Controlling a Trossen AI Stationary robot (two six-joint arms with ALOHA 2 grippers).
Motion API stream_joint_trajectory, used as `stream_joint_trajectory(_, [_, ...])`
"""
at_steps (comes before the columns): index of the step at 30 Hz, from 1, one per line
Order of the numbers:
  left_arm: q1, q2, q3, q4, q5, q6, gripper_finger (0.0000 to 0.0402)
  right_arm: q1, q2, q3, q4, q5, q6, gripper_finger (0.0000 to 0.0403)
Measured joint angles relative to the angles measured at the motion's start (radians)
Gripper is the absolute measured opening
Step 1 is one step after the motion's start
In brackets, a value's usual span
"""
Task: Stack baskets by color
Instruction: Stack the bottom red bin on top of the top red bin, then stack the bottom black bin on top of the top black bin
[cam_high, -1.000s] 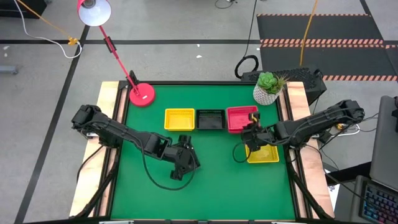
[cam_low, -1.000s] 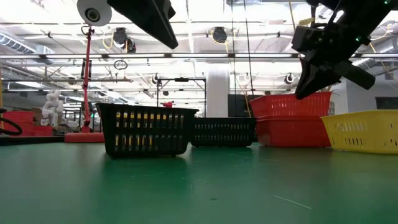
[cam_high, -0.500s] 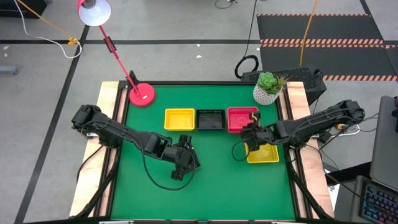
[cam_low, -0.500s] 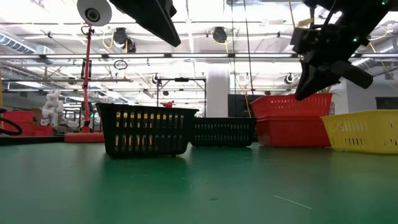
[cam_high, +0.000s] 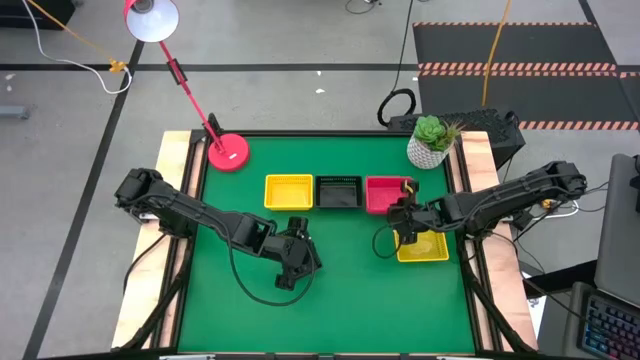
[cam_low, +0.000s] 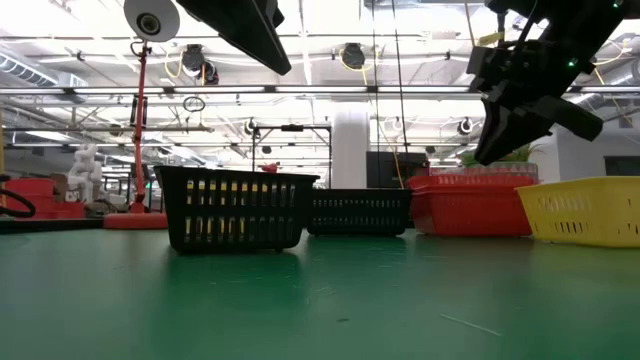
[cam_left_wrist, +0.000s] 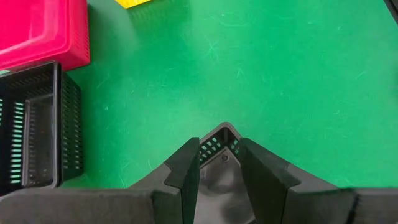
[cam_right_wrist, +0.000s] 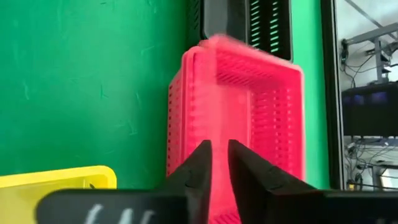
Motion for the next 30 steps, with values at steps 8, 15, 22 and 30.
stream_joint_trajectory(8, [-0.001,0.000,0.000,0.000,0.000,-0.006,0.0115,0.000,0.000,0.000,0.004,-0.003,0.023,0.0113])
stream_joint_trajectory(15, [-0.019,0.000,0.000,-0.011,0.000,-0.002,0.0115,0.036,-0.030,0.009,0.029,-0.005,0.026,0.0141])
stream_joint_trajectory(22, [-0.099,0.000,0.000,-0.169,0.001,-0.003,0.0115,0.100,-0.071,0.061,0.032,-0.006,0.057,0.0143])
stream_joint_trajectory(30, [-0.162,0.000,-0.001,-0.315,-0.002,0.121,0.0150,0.182,-0.084,0.088,0.068,-0.007,0.080,0.0144])
